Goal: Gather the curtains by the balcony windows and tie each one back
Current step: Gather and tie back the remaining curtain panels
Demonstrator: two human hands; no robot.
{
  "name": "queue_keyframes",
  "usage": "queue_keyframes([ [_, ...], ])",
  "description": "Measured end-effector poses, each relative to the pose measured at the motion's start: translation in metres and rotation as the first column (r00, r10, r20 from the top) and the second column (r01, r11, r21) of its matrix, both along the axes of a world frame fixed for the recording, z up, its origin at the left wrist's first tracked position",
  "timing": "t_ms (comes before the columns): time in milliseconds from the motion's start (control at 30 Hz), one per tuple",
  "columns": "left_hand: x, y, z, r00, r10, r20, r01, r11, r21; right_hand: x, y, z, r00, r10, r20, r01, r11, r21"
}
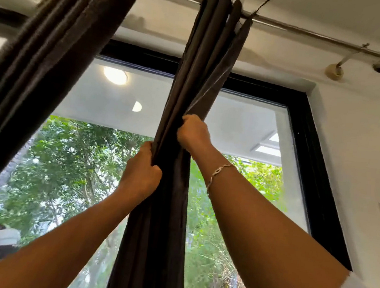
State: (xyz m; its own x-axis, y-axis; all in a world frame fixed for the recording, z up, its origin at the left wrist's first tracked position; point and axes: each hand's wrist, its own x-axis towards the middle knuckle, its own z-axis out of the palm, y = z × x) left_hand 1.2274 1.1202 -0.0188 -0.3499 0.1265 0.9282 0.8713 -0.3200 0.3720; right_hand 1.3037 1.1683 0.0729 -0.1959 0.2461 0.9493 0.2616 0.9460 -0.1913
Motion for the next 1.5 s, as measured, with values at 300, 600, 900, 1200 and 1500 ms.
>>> queue_keyframes([
  [300,-0.054,-0.091,0.008,1.000,0.021,0.021,-0.023,0.994,0.102,-0.063,-0.097,0.006,0.967,0.233,0.102,-0.240,0.968,0.066],
  [600,-0.052,-0.075,-0.057,0.995,-0.101,0.015,0.102,0.990,-0.101,-0.037,-0.057,-0.071,0.998,0.062,-0.019,-0.062,0.998,-0.004],
  [900,-0.022,-0.053,-0.150,0.991,-0.072,0.113,0.090,0.983,-0.161,0.013,-0.015,-0.192,0.993,-0.092,-0.075,0.082,0.988,-0.130],
  [1200,0.022,-0.056,-0.244,0.968,0.087,0.235,-0.044,0.982,-0.184,0.044,-0.005,-0.313,0.997,0.063,0.055,-0.040,0.934,-0.354],
  [1500,0.072,-0.044,-0.326,0.934,0.266,-0.239,-0.317,0.925,-0.207,0.057,-0.003,-0.383,0.982,0.169,0.078,-0.117,0.884,-0.452],
])
